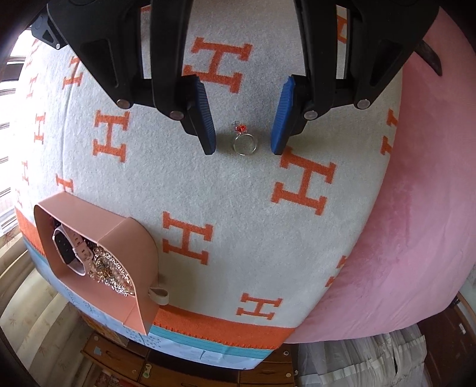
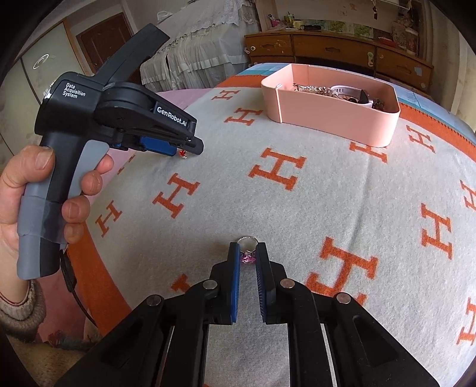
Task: Organize jewelry
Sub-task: 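Carry both rings into the pink tray and open both grippers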
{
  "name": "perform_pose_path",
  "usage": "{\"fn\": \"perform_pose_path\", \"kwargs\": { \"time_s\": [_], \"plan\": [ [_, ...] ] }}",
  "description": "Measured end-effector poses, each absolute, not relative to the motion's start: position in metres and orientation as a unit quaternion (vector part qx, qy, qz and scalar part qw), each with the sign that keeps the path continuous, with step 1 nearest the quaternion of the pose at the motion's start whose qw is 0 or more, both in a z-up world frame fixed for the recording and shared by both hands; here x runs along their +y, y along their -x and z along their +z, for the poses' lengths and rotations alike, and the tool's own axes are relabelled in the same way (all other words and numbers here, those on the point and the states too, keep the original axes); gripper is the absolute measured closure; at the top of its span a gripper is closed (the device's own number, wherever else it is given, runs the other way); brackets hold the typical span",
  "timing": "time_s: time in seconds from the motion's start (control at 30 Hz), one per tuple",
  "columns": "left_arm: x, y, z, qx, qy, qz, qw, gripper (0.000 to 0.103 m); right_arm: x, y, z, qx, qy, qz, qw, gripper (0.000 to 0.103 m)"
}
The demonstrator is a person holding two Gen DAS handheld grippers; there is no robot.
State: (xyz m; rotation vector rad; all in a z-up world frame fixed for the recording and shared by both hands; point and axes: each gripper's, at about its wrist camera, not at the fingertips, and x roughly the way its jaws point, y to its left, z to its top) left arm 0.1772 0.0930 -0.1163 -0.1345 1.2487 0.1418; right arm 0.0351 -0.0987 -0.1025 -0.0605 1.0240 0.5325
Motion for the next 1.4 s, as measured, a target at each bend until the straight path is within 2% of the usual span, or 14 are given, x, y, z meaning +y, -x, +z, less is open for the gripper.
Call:
{"fn": "perform_pose_path", "kwargs": {
  "time_s": [0.07,0.13,0.2,0.23,0.5,0.63,0.97,1.1,1.23,1.4],
  "plan": [
    [0.092,-0.177,-0.116,0.583,0.056,0.066,0.807,0.068,-0.103,-0.036,-0.102,0.485,0.021,0.251,0.838,0.092],
    [0.093,-0.177,-0.116,0.583,0.059,0.064,0.808,0.072,-0.106,-0.036,-0.102,0.485,0.018,0.250,0.838,0.092],
    [0.094,-0.176,-0.115,0.582,0.059,0.064,0.809,0.089,-0.109,-0.036,-0.102,0.485,0.014,0.251,0.838,0.092],
    [0.095,-0.174,-0.114,0.582,0.063,0.064,0.808,0.090,-0.111,-0.036,-0.102,0.485,0.012,0.250,0.838,0.092],
    [0.104,-0.164,-0.110,0.580,0.097,0.054,0.807,0.090,-0.118,-0.037,-0.100,0.488,0.004,0.241,0.839,0.092],
    [0.095,-0.163,-0.092,0.570,0.094,0.029,0.816,0.090,-0.124,-0.049,-0.087,0.486,-0.007,0.236,0.841,0.092],
    [0.058,-0.190,0.005,0.503,0.061,-0.051,0.861,0.090,-0.156,-0.131,0.025,0.419,-0.046,0.204,0.884,0.092],
    [0.042,-0.213,0.034,0.478,0.081,-0.098,0.869,0.090,-0.169,-0.180,0.050,0.423,-0.086,0.191,0.882,0.092],
    [0.019,-0.237,0.040,0.464,0.090,-0.127,0.872,0.090,-0.177,-0.224,0.043,0.449,-0.116,0.167,0.870,0.092],
    [-0.008,-0.267,0.013,0.482,0.101,-0.156,0.856,0.090,-0.182,-0.257,0.006,0.491,-0.126,0.140,0.851,0.092]
  ]
}}
